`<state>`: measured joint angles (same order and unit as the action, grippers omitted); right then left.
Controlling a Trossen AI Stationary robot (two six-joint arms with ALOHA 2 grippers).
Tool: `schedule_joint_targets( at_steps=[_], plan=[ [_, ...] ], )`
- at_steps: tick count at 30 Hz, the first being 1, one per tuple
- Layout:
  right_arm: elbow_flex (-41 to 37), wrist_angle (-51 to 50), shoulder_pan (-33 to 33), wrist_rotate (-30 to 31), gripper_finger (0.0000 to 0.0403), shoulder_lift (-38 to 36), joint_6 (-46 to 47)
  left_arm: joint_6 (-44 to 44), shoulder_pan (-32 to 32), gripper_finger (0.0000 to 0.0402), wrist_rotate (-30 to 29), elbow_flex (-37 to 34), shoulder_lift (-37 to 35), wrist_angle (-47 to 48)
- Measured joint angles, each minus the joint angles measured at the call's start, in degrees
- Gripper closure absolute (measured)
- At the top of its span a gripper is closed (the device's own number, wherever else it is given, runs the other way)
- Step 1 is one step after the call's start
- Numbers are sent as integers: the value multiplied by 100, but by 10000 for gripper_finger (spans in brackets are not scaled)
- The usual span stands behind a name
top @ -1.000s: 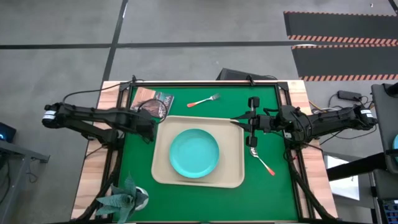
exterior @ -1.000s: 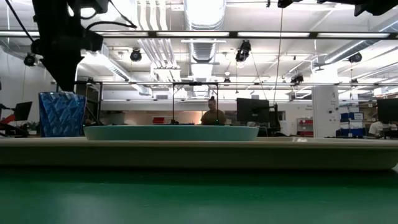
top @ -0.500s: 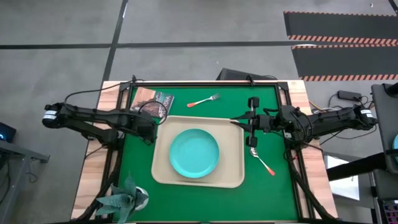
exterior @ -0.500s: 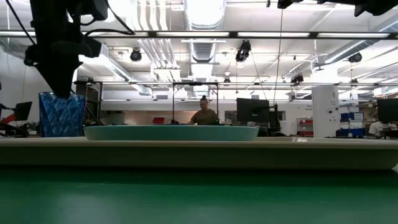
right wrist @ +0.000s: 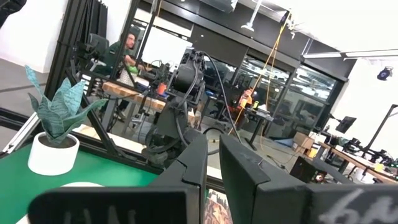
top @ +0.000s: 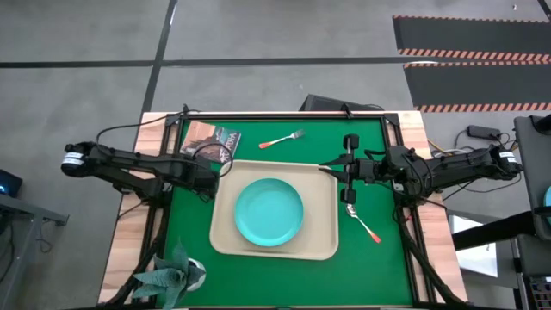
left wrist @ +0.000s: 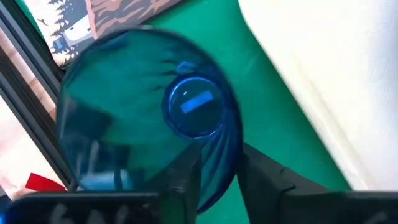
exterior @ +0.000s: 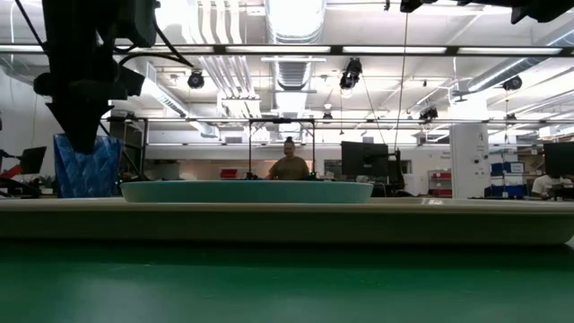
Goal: Pick and place plate/cup/fork/spoon on tray
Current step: Put the blue glass on the white tray to the top left of the blue plate
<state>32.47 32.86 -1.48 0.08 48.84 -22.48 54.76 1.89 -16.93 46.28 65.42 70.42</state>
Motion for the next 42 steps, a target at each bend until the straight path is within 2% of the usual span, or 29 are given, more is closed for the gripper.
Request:
schedule_joint_targets(
  at_steps=[7, 18, 23, 30, 35, 42],
  plan=[
    [0, 0, 0, 0, 369, 0, 0, -6, 2, 395, 23, 0, -16, 13],
    [-7, -4, 1, 0, 369, 0, 0, -354, 44, 400, 11, 738, -18, 141],
    [-7, -45, 1, 0, 369, 0, 0, -744, 47, 400, -53, 1613, -16, 562],
    [-7, -98, 1, 168, 369, -4, -17, -1108, 205, 401, -388, 2726, 139, 65],
    [-7, -136, 2, 210, 369, -2, -7, -1463, 242, 401, -470, 2893, 430, -95],
    [-7, -136, 2, 210, 369, -7, -11, -1493, 311, 401, -476, 2832, 1109, -31]
  ],
)
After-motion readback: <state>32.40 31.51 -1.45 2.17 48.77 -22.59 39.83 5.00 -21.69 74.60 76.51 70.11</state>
